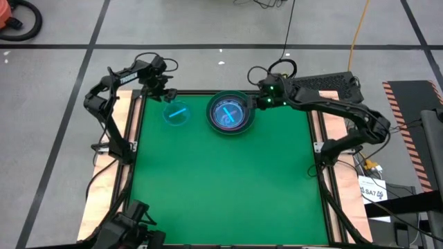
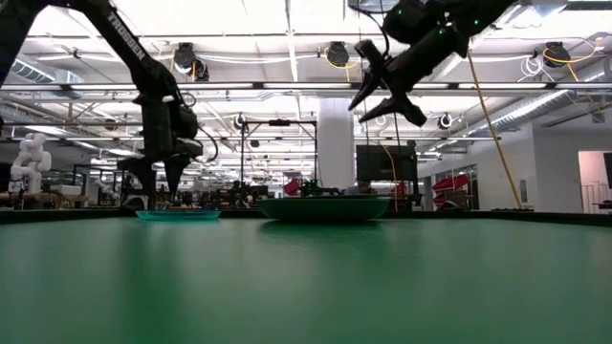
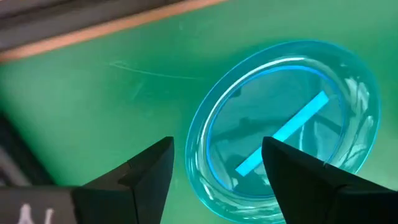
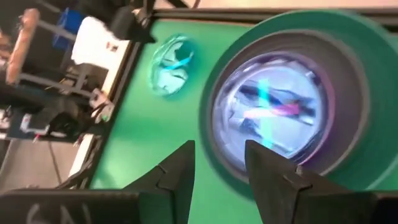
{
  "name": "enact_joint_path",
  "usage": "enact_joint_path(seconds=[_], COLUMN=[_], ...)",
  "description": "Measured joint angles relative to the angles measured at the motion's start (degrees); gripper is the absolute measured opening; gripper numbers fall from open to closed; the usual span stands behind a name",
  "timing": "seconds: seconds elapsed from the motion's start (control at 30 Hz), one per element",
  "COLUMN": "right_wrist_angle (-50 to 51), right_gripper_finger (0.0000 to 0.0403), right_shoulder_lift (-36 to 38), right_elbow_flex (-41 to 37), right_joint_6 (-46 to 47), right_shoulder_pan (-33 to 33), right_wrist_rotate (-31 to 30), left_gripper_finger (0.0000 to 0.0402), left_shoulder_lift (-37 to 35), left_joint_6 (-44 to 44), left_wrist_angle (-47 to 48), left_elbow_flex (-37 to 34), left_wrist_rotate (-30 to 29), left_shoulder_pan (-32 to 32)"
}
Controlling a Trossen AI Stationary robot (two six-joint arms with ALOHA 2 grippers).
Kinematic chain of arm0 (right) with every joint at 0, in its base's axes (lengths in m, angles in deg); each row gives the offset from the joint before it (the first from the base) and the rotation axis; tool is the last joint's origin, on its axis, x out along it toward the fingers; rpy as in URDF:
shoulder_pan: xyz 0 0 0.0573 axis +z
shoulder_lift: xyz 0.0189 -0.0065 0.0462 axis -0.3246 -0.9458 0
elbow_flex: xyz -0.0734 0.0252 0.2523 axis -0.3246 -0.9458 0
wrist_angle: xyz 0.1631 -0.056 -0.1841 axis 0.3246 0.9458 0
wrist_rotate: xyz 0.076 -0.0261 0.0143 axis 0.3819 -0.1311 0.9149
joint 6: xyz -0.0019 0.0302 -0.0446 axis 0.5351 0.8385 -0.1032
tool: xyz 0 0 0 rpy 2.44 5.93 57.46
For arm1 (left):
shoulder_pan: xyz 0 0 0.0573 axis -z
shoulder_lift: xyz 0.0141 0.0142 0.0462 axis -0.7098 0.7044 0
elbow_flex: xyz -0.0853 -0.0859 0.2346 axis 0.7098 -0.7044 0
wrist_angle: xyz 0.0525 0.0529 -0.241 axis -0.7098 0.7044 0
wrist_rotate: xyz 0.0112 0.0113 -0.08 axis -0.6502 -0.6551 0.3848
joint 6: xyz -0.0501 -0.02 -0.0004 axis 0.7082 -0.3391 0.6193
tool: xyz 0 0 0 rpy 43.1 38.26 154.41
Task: Stack plastic plates
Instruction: Stack the blue plate on top of the other blue plate
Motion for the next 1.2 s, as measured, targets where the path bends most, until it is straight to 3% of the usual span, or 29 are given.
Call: enact_joint_path(seconds=[0.4,0.7,1.2], right_wrist_angle=[-0.11,-0.08,-0.09], right_gripper_finger=[0.0132,0.0132,0.0132], right_shoulder_lift=[1.5,1.35,1.38], right_elbow_flex=[0.0,0.0,0.0], right_joint_6=[2.48,3.23,-0.05], right_shoulder_pan=[11.41,15.28,15.27], right_wrist_rotate=[-3.07,-5.86,-5.64], left_gripper_finger=[0.025,0.0247,0.0122], left_shoulder_lift=[3.12,3.61,6.21], left_joint_6=[-1.52,-0.42,-2.93], left_wrist_angle=[-3.13,-3.22,-4.78], left_elbow_flex=[-0.04,-0.04,-0.03], left_wrist_rotate=[1.12,-0.15,0.51], left_shoulder_pan=[-2.14,-2.37,-0.56])
